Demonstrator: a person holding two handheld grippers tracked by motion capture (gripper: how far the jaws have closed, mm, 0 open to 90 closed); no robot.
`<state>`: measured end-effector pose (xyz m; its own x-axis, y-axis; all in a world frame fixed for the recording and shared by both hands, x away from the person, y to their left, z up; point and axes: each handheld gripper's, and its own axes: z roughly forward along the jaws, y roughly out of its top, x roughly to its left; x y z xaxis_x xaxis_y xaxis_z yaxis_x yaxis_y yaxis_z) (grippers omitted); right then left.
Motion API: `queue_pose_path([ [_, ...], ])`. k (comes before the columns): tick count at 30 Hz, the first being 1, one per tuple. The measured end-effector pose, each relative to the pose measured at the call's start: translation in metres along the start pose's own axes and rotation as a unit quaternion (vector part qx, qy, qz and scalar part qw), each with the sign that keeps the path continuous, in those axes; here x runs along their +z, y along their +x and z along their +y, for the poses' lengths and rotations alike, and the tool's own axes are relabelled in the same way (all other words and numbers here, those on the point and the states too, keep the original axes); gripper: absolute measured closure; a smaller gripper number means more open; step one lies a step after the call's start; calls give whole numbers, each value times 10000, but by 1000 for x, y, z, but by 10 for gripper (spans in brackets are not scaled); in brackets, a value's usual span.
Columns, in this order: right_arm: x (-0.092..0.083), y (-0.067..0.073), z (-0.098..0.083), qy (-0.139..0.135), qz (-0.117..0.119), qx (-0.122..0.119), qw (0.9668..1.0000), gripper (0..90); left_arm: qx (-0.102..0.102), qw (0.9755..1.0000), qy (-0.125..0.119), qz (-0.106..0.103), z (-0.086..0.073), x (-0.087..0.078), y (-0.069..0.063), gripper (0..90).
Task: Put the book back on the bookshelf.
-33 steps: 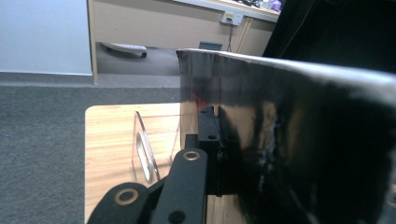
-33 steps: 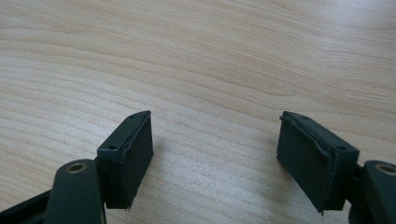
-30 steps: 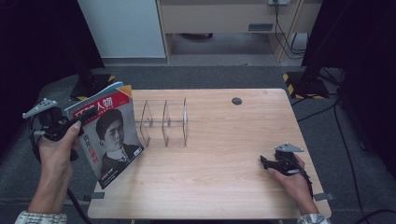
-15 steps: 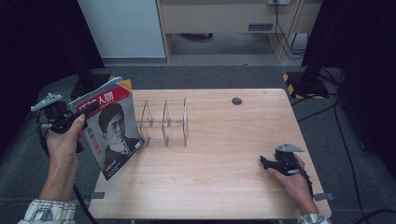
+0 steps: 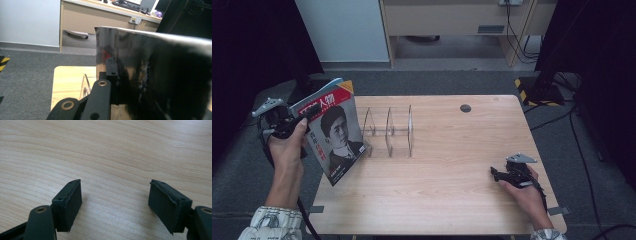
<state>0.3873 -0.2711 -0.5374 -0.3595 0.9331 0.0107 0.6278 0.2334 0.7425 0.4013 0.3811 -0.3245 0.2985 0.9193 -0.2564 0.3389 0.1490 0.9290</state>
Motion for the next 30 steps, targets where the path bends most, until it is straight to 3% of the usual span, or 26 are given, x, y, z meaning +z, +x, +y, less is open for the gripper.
queue_pose_path([
  [18, 0, 0, 0, -4, 7, -13, 10000, 269, 214, 9994, -246, 85, -3, 10, -3, 864],
  [30, 0, 0, 0, -4, 9, -15, 10000, 269, 234, 9989, -409, 71, -6, 14, -4, 865],
])
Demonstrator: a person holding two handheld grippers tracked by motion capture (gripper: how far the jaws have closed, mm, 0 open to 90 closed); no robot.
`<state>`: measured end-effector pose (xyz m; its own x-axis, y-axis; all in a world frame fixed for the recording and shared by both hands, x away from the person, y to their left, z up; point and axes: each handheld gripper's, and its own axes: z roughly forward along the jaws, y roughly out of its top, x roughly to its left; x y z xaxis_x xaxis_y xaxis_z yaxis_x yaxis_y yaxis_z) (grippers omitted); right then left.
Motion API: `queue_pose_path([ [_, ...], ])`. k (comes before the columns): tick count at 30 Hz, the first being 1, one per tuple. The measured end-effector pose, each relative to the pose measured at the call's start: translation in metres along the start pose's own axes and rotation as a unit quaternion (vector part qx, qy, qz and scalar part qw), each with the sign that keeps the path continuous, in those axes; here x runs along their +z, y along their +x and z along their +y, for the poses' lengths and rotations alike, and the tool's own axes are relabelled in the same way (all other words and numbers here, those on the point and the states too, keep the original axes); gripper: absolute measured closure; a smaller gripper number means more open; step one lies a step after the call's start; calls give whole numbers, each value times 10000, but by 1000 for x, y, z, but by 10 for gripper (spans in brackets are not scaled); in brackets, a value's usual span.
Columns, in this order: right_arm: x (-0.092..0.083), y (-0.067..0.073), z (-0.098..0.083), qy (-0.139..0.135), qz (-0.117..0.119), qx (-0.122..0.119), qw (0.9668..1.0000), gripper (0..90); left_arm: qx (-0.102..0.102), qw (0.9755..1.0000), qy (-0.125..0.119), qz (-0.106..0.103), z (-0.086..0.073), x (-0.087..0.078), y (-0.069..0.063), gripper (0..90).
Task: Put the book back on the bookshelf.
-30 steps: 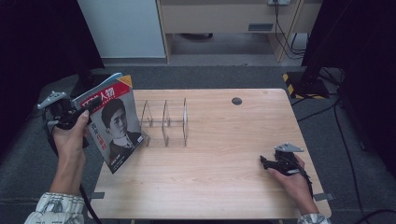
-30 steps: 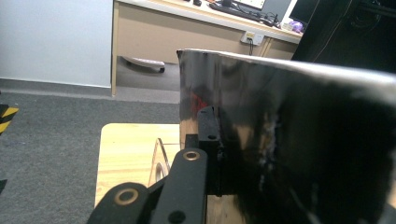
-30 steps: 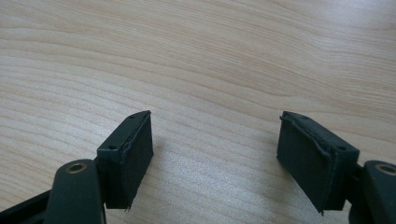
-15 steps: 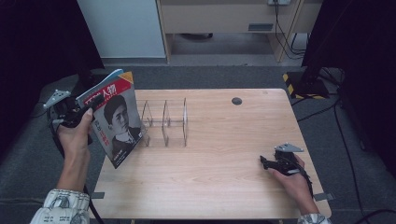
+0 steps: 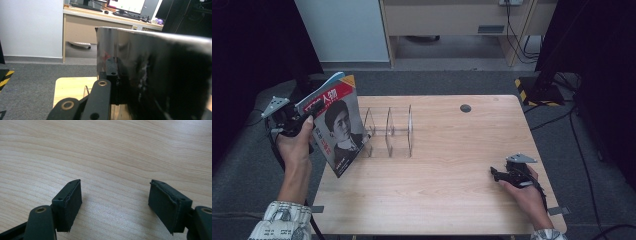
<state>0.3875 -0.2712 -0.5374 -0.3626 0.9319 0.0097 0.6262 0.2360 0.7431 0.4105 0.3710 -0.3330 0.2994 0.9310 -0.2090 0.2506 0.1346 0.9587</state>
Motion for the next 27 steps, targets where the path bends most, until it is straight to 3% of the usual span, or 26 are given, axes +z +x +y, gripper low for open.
queue_pose_path([
  [27, 0, 0, 0, 1, 6, 1, 10000, 269, 285, 9994, -167, 129, -5, 10, -10, 864],
])
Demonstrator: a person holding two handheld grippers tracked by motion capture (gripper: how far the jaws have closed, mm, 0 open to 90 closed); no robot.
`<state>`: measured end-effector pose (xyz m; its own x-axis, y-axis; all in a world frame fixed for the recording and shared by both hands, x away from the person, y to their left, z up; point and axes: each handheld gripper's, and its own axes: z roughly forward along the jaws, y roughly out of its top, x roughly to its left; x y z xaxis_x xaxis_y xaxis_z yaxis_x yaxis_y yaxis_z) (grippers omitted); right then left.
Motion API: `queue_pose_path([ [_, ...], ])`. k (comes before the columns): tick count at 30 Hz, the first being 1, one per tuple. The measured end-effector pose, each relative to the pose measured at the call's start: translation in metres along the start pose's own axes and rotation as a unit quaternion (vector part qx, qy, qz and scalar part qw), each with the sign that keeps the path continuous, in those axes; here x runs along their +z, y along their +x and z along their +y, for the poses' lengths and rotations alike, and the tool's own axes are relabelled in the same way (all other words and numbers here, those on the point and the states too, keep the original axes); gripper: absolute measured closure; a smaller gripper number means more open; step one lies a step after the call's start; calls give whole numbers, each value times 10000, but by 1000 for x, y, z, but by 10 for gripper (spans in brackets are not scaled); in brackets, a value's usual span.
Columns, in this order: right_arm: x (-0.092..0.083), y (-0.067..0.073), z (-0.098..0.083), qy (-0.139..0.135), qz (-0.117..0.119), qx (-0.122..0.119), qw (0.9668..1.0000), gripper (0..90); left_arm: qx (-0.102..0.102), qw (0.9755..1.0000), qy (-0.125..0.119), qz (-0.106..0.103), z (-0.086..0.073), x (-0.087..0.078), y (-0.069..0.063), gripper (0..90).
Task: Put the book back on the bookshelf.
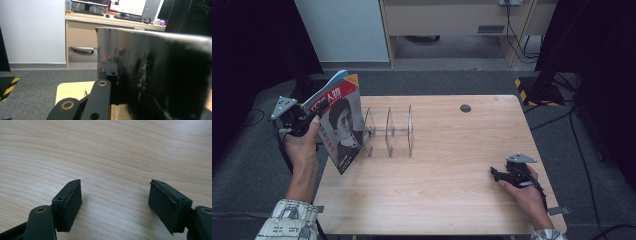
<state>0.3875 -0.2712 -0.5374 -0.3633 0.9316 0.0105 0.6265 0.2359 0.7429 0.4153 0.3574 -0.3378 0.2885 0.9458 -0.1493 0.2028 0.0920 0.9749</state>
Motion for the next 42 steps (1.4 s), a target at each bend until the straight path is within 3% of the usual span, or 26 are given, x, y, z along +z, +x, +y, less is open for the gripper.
queue_pose_path([
  [11, 0, 0, 0, 3, 1, -10, 10000, 269, 193, 9998, -29, 107, -8, 5, -4, 864],
  [26, 0, 1, 0, -1, -8, 5, 10000, 269, 81, 9994, -333, 11, -21, 1, -6, 865],
  [42, -1, 1, -1, -2, -13, 17, 10000, 269, -26, 9990, -442, -47, -38, -2, -4, 864],
])
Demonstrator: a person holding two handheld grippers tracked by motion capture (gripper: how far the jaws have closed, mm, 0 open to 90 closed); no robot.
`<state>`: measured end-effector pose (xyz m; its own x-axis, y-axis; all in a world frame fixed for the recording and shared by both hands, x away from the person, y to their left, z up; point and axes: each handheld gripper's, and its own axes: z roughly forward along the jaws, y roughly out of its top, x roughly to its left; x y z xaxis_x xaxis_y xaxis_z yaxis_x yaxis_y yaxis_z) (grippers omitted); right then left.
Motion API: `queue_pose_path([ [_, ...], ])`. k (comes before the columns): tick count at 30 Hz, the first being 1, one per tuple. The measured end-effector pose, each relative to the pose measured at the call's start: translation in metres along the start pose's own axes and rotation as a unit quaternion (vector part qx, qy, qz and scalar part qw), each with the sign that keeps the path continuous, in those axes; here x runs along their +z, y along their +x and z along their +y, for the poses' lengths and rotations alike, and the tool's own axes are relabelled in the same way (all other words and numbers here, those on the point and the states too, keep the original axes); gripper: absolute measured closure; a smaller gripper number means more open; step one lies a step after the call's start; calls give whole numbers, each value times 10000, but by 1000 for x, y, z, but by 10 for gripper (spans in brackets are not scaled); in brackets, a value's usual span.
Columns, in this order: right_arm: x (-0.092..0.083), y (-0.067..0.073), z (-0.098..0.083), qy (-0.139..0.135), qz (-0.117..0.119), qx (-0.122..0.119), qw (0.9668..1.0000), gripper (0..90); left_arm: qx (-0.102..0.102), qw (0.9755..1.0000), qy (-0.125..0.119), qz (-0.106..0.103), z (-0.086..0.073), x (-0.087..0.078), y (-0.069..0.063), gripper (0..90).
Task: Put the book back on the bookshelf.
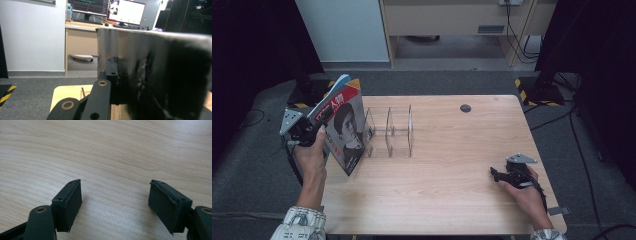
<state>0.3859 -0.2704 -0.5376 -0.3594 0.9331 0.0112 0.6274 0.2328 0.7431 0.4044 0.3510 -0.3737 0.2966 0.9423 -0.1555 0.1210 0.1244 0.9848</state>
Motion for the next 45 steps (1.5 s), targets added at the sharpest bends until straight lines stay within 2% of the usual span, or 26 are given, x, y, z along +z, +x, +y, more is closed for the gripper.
queue_pose_path([
  [16, -1, 0, 0, 21, 12, -3, 10000, 269, -50, 9999, -85, 56, -8, -5, 6, 863],
  [26, -1, 0, 0, 17, 11, 5, 10000, 269, -108, 9998, -6, 157, -13, -6, 10, 860],
  [45, 0, 1, 0, -7, -2, -9, 10000, 269, -113, 9998, 81, 171, -14, -4, 9, 855],
])
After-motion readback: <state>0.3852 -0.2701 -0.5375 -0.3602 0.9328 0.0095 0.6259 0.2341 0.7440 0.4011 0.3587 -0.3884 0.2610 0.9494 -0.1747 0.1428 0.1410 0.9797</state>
